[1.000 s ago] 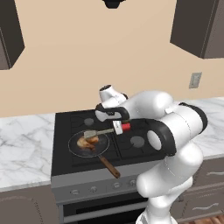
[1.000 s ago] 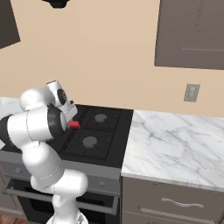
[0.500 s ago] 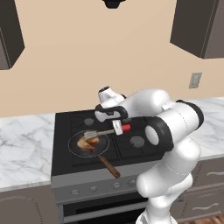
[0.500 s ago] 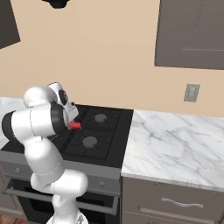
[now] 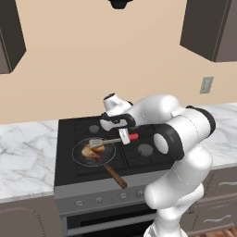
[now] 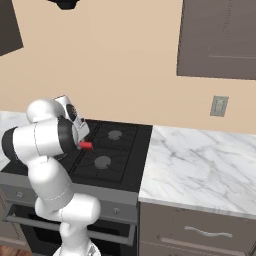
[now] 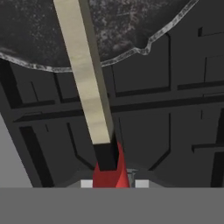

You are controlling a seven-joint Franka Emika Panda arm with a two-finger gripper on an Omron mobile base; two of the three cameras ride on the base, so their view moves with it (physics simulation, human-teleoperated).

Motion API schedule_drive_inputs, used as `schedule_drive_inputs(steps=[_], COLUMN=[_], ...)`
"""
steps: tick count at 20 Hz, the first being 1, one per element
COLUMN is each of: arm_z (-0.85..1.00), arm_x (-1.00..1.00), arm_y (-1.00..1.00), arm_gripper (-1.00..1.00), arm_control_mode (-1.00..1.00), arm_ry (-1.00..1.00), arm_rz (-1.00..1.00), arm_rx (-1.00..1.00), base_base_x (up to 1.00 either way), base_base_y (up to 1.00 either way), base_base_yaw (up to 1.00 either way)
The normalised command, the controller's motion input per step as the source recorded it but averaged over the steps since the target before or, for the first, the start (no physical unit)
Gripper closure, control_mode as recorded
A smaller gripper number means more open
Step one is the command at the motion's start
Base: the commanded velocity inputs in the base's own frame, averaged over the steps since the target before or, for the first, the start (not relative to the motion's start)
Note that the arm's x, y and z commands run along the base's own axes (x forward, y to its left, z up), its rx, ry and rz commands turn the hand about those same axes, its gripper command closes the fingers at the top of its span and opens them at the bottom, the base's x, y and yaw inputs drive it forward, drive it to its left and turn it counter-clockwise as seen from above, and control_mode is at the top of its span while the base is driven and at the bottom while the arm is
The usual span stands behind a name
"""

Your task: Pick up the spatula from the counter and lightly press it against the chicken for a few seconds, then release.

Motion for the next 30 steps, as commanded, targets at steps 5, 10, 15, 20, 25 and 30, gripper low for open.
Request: schedule_drive_inputs(steps=[5, 10, 15, 20, 25, 30], arm_z=[-0.12, -0.13, -0.15, -0.13, -0.06, -0.04], arm_x=[-0.03, 0.00, 0.00, -0.01, -0.06, -0.11], arm_y=[0.00, 0.00, 0.00, 0.00, 0.00, 0.00], arm_gripper=[1.00, 1.00, 1.00, 1.00, 1.00, 1.00], arm_control_mode=[-1.00, -1.00, -1.00, -1.00, -1.00, -1.00], arm_ry=[0.01, 0.03, 0.04, 0.02, 0.00, 0.00], arm_rz=[0.00, 0.00, 0.00, 0.00, 0.00, 0.00], arm_rx=[-0.03, -0.02, -0.02, -0.01, -0.01, -0.01], base_base_x=[0.00, 0.00, 0.00, 0.00, 0.00, 0.00], base_base_y=[0.00, 0.00, 0.00, 0.00, 0.00, 0.00], base_base_yaw=[0.00, 0.00, 0.00, 0.00, 0.00, 0.00])
